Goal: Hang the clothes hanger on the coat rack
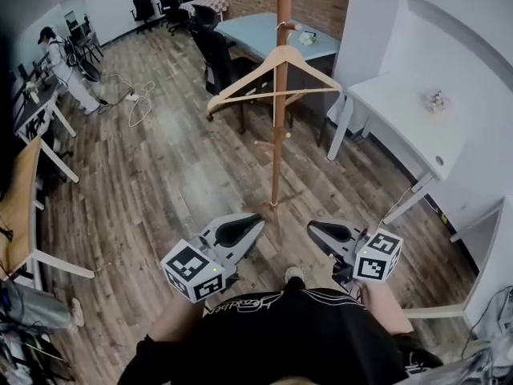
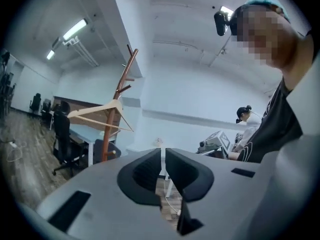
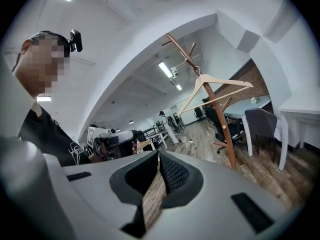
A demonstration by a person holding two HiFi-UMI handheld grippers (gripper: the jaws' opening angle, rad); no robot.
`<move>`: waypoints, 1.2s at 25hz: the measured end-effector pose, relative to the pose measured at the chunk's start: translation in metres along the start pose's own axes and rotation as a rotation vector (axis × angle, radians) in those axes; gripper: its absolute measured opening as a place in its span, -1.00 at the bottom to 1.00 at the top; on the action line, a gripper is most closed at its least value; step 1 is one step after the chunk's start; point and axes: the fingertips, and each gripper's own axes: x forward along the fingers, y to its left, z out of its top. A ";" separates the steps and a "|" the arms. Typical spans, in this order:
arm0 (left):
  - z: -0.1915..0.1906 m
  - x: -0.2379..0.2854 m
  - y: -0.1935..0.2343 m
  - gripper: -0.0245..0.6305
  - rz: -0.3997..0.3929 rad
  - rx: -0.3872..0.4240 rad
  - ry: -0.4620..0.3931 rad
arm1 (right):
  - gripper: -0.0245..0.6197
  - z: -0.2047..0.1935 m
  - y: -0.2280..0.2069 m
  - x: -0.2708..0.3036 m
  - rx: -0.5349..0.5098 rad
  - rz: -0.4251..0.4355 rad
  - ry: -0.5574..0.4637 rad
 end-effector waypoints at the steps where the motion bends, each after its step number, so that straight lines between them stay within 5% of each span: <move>1: -0.005 -0.004 -0.008 -0.84 -0.016 -0.014 0.003 | -0.79 -0.005 0.007 -0.002 -0.002 -0.006 0.001; 14: -0.030 -0.056 -0.071 -0.91 -0.181 -0.096 0.005 | -0.80 -0.034 0.083 -0.005 -0.011 -0.011 -0.058; 24: -0.031 -0.063 -0.080 -0.91 -0.202 -0.179 -0.043 | -0.80 -0.038 0.097 -0.022 -0.002 -0.026 -0.075; 30: -0.045 -0.060 -0.089 -0.91 -0.209 -0.164 0.008 | -0.80 -0.039 0.098 -0.025 0.015 -0.028 -0.088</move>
